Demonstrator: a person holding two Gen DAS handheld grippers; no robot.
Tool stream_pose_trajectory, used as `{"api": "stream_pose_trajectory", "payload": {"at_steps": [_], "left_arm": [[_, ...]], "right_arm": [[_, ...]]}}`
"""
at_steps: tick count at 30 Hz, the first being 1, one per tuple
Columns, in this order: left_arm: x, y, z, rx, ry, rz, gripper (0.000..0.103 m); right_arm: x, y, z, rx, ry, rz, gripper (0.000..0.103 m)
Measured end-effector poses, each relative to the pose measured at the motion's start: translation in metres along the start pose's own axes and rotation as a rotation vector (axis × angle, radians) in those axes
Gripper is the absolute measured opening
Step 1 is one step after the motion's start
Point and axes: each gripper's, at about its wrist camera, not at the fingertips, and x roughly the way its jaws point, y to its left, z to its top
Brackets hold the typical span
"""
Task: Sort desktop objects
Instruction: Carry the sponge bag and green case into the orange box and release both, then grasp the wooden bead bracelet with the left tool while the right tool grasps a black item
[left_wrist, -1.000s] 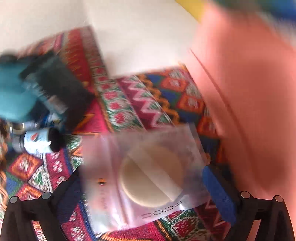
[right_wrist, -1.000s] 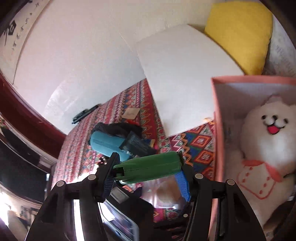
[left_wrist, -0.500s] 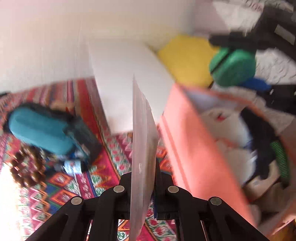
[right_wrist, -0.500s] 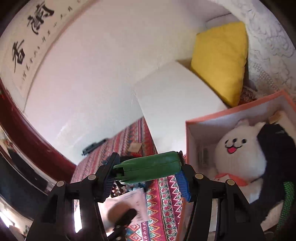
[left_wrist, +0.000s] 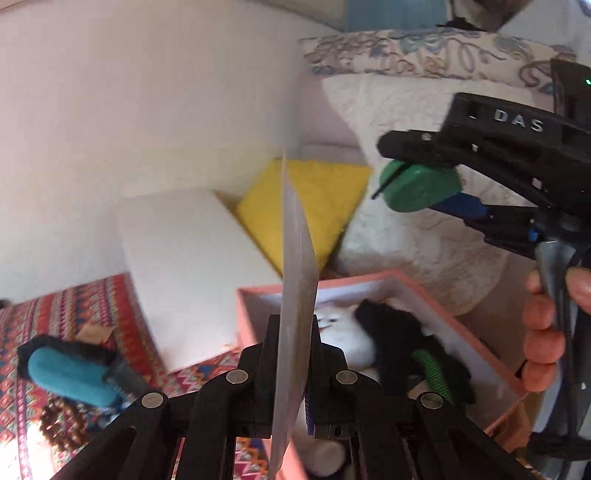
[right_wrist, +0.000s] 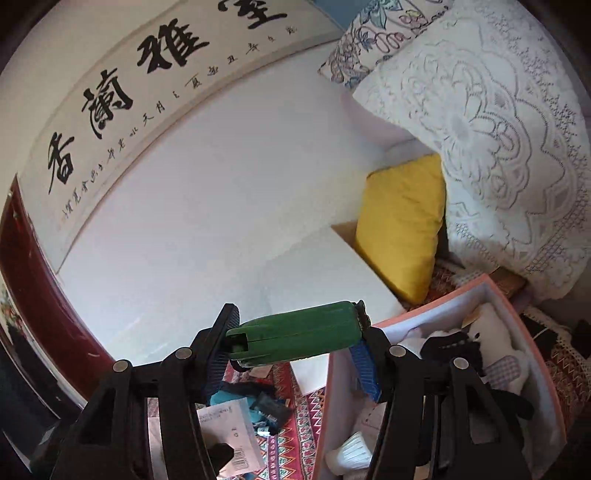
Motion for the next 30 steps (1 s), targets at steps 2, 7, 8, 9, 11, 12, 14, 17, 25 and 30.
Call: {"api": "stream_pose_trajectory", "payload": {"at_steps": [2,7,8,9,11,12,14,17,25,30], "left_arm": [[0.007,-0.017,0.006,0.028,0.004,-0.024,0.006],[0.028,-0.047,0.012,0.064,0.034,-0.075,0.022],[0.033,-0.050,0.012,0.063,0.049,-0.088,0.058],[0.035,-0.049,0.012,0.049,0.051,-0.099,0.076],[0.035,-0.043,0.011,0.013,0.041,-0.108,0.102],[0.033,-0.039,0.012,0.002,0.035,-0.099,0.102],[0.031,-0.031,0.013,-0.019,0.023,-0.083,0.102],[0.028,-0.017,0.015,-0.047,0.027,-0.055,0.102],[0.018,0.047,-0.013,-0.148,0.074,0.095,0.102],[0.025,0.118,-0.074,-0.156,0.191,0.288,0.102]], "right_arm": [[-0.011,-0.008,0.005,0.004,-0.027,-0.021,0.061],[-0.014,-0.036,0.013,0.021,-0.014,-0.089,0.065],[-0.013,-0.040,0.015,0.020,-0.007,-0.104,0.068],[-0.012,-0.045,0.016,0.023,-0.003,-0.119,0.080],[-0.014,-0.051,0.017,0.039,-0.017,-0.154,0.103],[-0.015,-0.053,0.018,0.045,-0.025,-0.166,0.103],[-0.018,-0.054,0.020,0.044,-0.035,-0.165,0.103],[-0.020,-0.049,0.020,0.038,-0.048,-0.153,0.103],[0.020,0.026,-0.008,-0.160,0.019,-0.064,0.103],[0.103,0.082,-0.070,-0.279,0.245,0.024,0.103]]}}
